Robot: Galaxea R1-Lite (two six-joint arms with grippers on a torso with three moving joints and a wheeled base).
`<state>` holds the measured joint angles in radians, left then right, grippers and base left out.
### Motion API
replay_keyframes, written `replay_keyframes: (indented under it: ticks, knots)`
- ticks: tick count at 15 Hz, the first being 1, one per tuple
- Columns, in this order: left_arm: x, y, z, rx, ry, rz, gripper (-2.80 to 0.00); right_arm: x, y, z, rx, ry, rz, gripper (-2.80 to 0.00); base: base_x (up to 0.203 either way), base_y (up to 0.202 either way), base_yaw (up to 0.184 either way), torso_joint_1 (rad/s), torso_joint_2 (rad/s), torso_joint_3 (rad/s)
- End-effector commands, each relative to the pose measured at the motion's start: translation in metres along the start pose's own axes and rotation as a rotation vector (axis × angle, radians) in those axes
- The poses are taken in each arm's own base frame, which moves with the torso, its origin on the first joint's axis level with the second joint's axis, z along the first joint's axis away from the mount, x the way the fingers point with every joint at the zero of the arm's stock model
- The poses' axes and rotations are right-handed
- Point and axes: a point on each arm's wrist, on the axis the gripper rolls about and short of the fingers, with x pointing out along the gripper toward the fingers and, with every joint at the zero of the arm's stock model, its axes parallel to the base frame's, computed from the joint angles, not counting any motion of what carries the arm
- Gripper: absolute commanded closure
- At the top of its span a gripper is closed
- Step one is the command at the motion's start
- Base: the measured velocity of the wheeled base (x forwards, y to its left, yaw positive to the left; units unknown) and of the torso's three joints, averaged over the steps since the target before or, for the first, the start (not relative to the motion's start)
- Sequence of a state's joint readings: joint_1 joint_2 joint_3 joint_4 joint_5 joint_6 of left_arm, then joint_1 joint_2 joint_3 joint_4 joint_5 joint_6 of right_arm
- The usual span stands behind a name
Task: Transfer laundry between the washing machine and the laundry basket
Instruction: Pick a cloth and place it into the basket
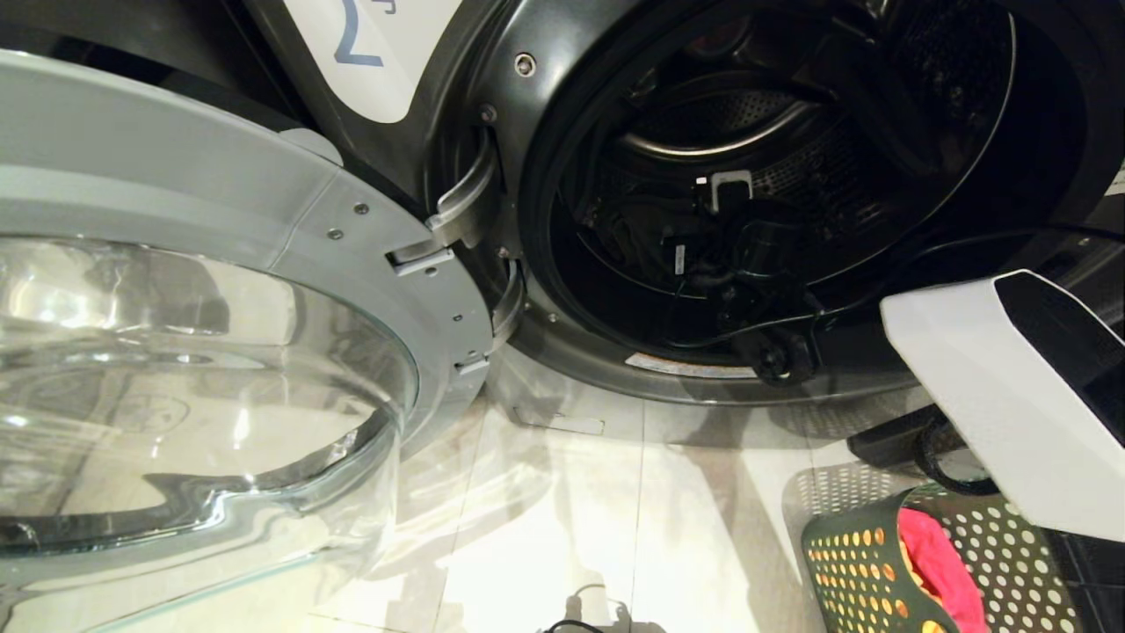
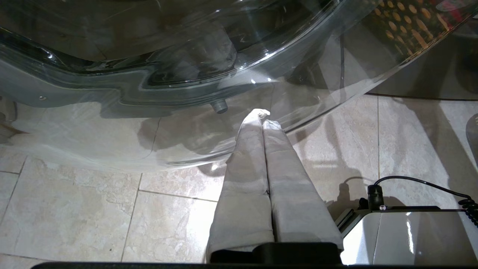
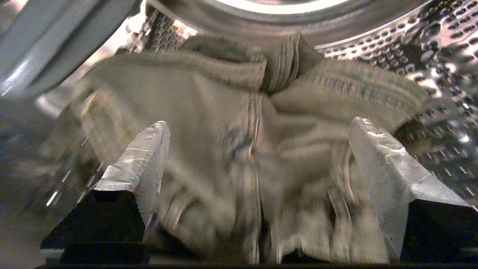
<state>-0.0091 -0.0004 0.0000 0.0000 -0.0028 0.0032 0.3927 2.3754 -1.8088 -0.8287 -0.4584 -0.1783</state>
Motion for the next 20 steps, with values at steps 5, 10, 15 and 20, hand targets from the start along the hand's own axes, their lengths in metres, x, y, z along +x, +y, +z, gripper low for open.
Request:
replay_keyframes:
  ticks: [5,10,15,20]
  knots:
    - [0.000,0.000,0.000,0.000,0.000,0.000,0.00,0.019,-0.003,-0.013,0.070,0.061,0.032,-2.80,0.000,0.000,0.000,0.000,0.00,0.000]
    - [0.000,0.000,0.000,0.000,0.000,0.000,0.00,0.013,-0.004,0.008,0.188,0.117,0.145,-2.80,0.000,0.000,0.000,0.000,0.00,0.000]
    - [0.000,0.000,0.000,0.000,0.000,0.000,0.00,0.015,0.001,-0.009,0.232,0.147,0.159,-2.80,0.000,0.000,0.000,0.000,0.00,0.000]
    - [0.000,0.000,0.000,0.000,0.003,0.000,0.00,0.016,0.003,-0.019,0.272,0.162,0.159,-2.80,0.000,0.000,0.000,0.000,0.00,0.000]
